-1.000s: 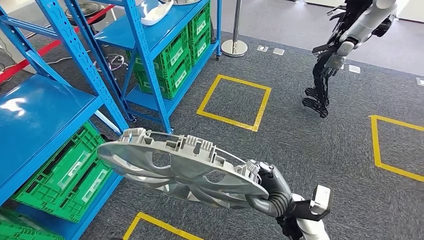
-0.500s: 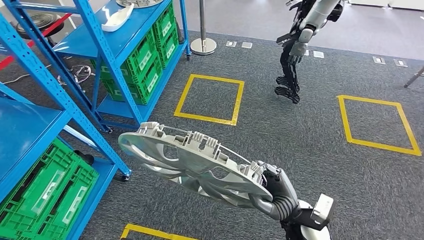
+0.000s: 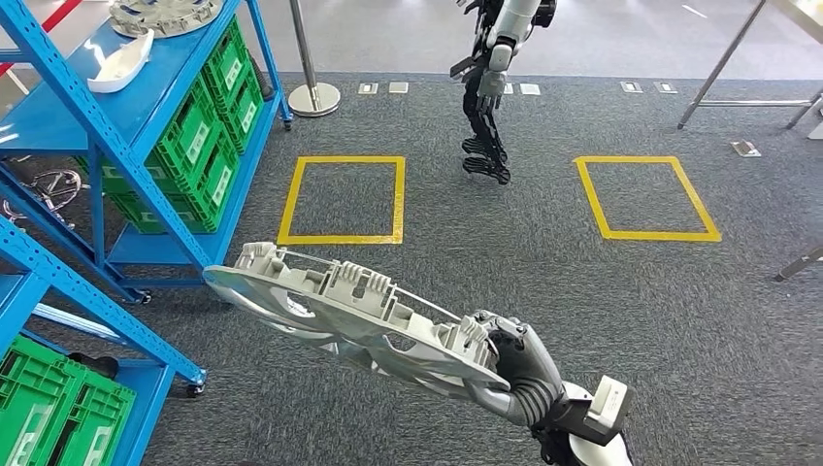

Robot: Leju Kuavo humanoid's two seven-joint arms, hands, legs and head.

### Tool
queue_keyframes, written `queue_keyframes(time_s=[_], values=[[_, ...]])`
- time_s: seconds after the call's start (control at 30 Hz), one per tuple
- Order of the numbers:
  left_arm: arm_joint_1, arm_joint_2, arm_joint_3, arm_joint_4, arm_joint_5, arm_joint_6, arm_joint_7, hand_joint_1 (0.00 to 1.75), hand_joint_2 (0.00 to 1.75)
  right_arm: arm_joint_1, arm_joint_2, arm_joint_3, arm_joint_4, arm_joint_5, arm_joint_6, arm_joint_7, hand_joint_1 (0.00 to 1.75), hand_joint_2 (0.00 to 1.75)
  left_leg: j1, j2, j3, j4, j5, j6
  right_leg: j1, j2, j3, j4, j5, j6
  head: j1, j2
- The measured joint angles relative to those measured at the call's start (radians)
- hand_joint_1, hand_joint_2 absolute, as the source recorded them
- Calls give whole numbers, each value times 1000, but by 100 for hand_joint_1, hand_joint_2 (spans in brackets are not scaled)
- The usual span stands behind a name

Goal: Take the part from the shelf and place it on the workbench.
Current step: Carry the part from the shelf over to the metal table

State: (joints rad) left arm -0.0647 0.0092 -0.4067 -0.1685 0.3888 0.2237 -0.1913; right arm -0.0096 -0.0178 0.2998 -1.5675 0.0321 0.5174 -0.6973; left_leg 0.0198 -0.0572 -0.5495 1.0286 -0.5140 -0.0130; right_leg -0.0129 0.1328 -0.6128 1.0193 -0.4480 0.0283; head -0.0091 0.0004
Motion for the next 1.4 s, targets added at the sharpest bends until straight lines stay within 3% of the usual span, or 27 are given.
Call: queue_keyframes(time_s=[0.07, 0.1, 0.17, 0.23, 0.27, 0.3, 0.37, 0.43, 0.47, 0.53, 0.6, 0.67, 0.73, 0.77, 0.8, 0.83, 0.9, 0.97, 1.03, 1.1, 1.17, 1.23, 1.27, 1.3, 1.33, 1.4], values=[[-6, -4, 0, -1, 0, 2, 1, 0, 175, 0, -4, 2, 0, 0, -1, 0, 175, 175, -2, 24, 1, -5, 7, 17, -1, -22, -12, 16, -10, 10, 3, 0], [-7, -6, 0, -1, 0, 4, 1, 0, 175, -1, -7, 3, 0, -1, 0, 0, 175, 175, -2, 36, 1, -9, 10, 24, 0, -48, -28, 50, -31, 13, 7, 0], [-7, -7, 0, -1, 3, 12, 0, 0, 175, -3, -10, 5, 0, -7, 4, 0, 175, 175, -6, 64, -1, -10, 10, 31, 4, -104, -86, 176, -98, 15, 14, 0], [-5, -8, 0, 0, 11, 14, -1, 0, 175, -3, -11, 7, 0, -16, 8, 0, 175, 175, -11, 95, -2, -9, 9, 33, 4, -120, -134, 282, -138, 16, 16, 0], [-5, -9, 0, 0, 15, 12, -2, 0, 175, -2, -12, 7, 0, -20, 9, 0, 175, 175, -12, 109, -3, -9, 8, 34, 4, -122, -132, 285, -132, 14, 17, 0], [-5, -10, 0, 0, 19, 10, -3, 0, 175, -2, -13, 7, 0, -22, 10, 0, 175, 175, -13, 122, -2, -9, 7, 34, 5, -128, -108, 246, -108, 12, 17, 0], [-5, -12, 0, 0, 23, 6, -4, 0, 175, -1, -14, 7, 0, -23, 8, 0, 175, 175, -16, 145, 1, -7, 4, 30, 10, -171, -25, 103, -53, 3, 18, 0], [-4, -14, 0, 0, 20, 6, 1, 0, 175, 0, -15, 7, -1, -23, 4, 0, 175, 175, -20, 164, 5, -5, 0, 21, 18, -207, 23, 13, -29, -10, 17, 0], [-4, -15, 0, 0, 18, 6, 5, 0, 175, 2, -15, 7, -1, -22, 2, 0, 175, 175, -21, 173, 7, -6, -1, 16, 21, -209, 24, 5, -30, -16, 17, 0], [-5, -16, 0, 0, 15, 6, 16, 0, 175, 11, -17, 7, -3, -20, -4, 0, 175, 175, -18, 185, 11, -8, -4, 5, 20, -185, 22, -1, -24, -26, 16, 0], [-5, -17, 0, 0, 14, 6, 21, 0, 175, 21, -18, 7, -6, -17, -9, 0, 175, 175, -14, 141, -1, 28, -32, -6, 13, -161, 23, -8, -18, -37, 14, 0], [-2, -17, 0, 0, 13, 6, 22, 0, 175, 29, -18, 8, -10, -16, -13, 0, 175, 175, -9, 79, -52, 141, -95, -11, 9, -138, 23, -10, -14, -43, 8, 0], [5, -17, 0, 1, 10, 6, 21, 0, 175, 39, -18, 9, -11, -17, -15, 0, 175, 175, -9, 62, -109, 258, -137, -15, 9, -109, 22, -9, -13, -45, 4, 0], [7, -17, 0, 1, 8, 6, 20, 0, 175, 45, -18, 9, -11, -17, -15, 0, 175, 175, -8, 60, -117, 273, -130, -16, 9, -93, 22, -8, -13, -44, 3, 0], [9, -17, 0, 2, 5, 6, 19, 0, 175, 50, -18, 9, -11, -16, -16, 0, 175, 175, -8, 58, -107, 247, -104, -16, 8, -77, 23, -7, -12, -43, 3, 0], [9, -16, 0, 2, 3, 6, 19, 0, 175, 55, -18, 9, -11, -16, -16, 0, 175, 175, -6, 48, -80, 186, -65, -15, 7, -62, 23, -6, -12, -40, 2, 0], [9, -15, 0, 2, 0, 6, 17, 0, 175, 61, -18, 9, -14, -17, -16, 0, 175, 175, 0, 4, -21, 54, -12, -12, 5, -34, 19, 0, -12, -31, 0, 0], [6, -14, 0, 3, -2, 6, 16, 0, 175, 64, -18, 8, -18, -19, -15, 0, 175, 175, 0, -19, 1, 1, -3, -2, 4, -11, 11, 2, -8, -16, 1, 0], [3, -15, 0, 3, -4, 7, 16, 0, 175, 70, -19, 8, -20, -20, -14, 0, 175, 175, -4, 2, 3, -3, 1, 13, 0, 5, 5, -1, -3, -1, 2, 0], [0, -14, 0, 2, -6, 7, 16, 0, 175, 76, -19, 6, -22, -20, -14, 0, 175, 175, -5, 27, 5, -10, 8, 29, 2, -35, -11, 27, -21, 7, 7, 0], [0, -11, 0, 3, -6, 7, 16, 0, 175, 78, -20, 6, -23, -20, -11, 0, 175, 175, -7, 54, 3, -13, 10, 38, 5, -98, -61, 132, -80, 11, 15, 0], [3, -9, 0, 4, -6, 8, 18, 0, 175, 79, -20, 6, -23, -21, -6, 0, 175, 175, -12, 85, 2, -13, 8, 42, 4, -118, -120, 257, -133, 15, 17, 0], [3, -9, 0, 4, -5, 8, 19, 0, 175, 79, -20, 6, -23, -21, -2, 0, 175, 175, -13, 100, 2, -12, 7, 42, 4, -120, -130, 281, -135, 15, 18, 0], [3, -9, 0, 4, -4, 8, 18, 0, 175, 79, -20, 6, -22, -22, 1, 0, 175, 175, -13, 114, 2, -12, 6, 42, 4, -123, -119, 264, -120, 14, 18, 0], [3, -9, 0, 4, -2, 8, 16, 0, 175, 78, -20, 6, -22, -23, 4, 0, 175, 175, -14, 127, 3, -12, 5, 41, 5, -131, -87, 209, -91, 12, 18, 0], [2, -8, 0, 4, 1, 9, 12, 0, 175, 74, -20, 6, -21, -23, 8, 0, 175, 175, -16, 150, 7, -11, 1, 35, 10, -175, -7, 67, -43, 2, 18, 0]])
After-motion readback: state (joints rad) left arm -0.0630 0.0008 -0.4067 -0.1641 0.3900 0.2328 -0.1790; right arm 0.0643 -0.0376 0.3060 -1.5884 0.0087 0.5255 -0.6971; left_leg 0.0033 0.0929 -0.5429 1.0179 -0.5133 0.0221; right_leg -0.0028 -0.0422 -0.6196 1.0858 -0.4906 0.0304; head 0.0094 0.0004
